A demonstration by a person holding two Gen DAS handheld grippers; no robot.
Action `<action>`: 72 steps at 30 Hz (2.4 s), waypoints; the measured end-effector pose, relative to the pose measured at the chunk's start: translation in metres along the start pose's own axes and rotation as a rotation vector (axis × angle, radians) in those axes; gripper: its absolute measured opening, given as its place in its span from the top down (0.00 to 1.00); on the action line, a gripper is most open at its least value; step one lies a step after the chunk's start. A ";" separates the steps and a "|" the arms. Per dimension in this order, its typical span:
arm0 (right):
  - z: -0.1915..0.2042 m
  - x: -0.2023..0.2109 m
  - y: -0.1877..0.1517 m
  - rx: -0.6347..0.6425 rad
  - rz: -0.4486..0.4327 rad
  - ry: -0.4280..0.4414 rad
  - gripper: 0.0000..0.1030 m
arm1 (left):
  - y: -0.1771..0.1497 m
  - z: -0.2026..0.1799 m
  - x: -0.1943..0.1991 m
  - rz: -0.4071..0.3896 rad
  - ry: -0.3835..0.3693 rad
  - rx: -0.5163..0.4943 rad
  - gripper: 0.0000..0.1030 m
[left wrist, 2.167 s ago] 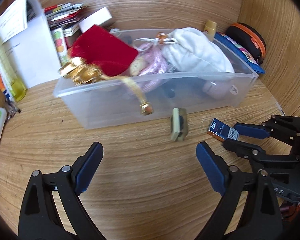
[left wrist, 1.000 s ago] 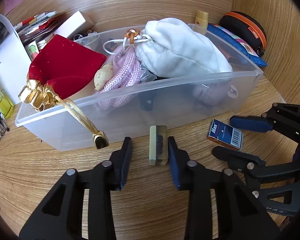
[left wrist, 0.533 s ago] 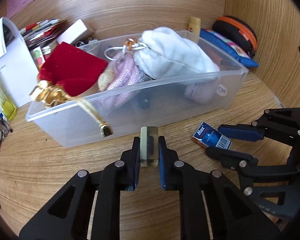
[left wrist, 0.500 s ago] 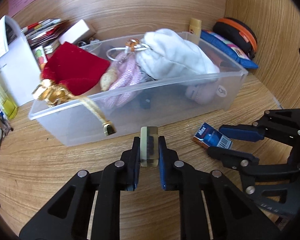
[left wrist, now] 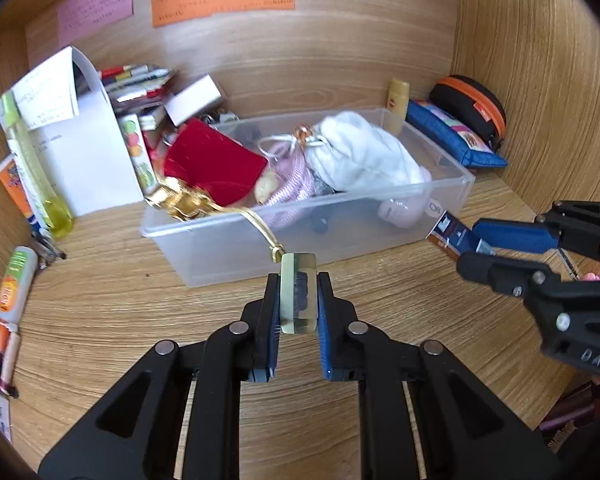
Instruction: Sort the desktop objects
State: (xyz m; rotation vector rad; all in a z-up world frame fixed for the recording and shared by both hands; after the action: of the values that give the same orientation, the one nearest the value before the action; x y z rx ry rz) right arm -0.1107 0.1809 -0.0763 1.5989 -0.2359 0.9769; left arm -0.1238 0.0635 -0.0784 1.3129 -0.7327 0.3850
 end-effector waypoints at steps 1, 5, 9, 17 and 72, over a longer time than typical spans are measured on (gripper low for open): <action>0.000 0.005 0.001 -0.004 -0.009 0.000 0.76 | 0.001 0.003 0.004 -0.007 0.006 0.001 0.85; -0.004 0.010 0.013 -0.017 -0.040 -0.008 0.76 | 0.006 0.012 0.019 -0.038 0.022 0.005 0.85; -0.011 0.015 0.025 -0.033 -0.066 -0.018 0.76 | 0.017 0.022 0.029 -0.067 0.023 0.016 0.85; -0.033 0.019 0.050 -0.076 -0.110 -0.040 0.76 | 0.041 0.033 0.030 -0.101 0.016 0.025 0.85; -0.077 -0.053 0.088 -0.076 -0.072 -0.145 0.65 | 0.082 0.026 -0.046 -0.017 -0.068 0.012 0.63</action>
State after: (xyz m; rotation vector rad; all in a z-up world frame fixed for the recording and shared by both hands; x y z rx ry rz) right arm -0.2348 0.2046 -0.0529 1.5985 -0.3093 0.7891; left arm -0.2161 0.0648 -0.0481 1.3482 -0.7763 0.3330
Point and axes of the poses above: each gripper's, at about its wrist camera, not at the fingertips, and x roughly against the way its jaws point, z to its left, y to its top, the point moved 6 cm from there along -x, roughly the way its jaws point, and after that the axes turned 6 degrees about -x, right-handed, at the moved point
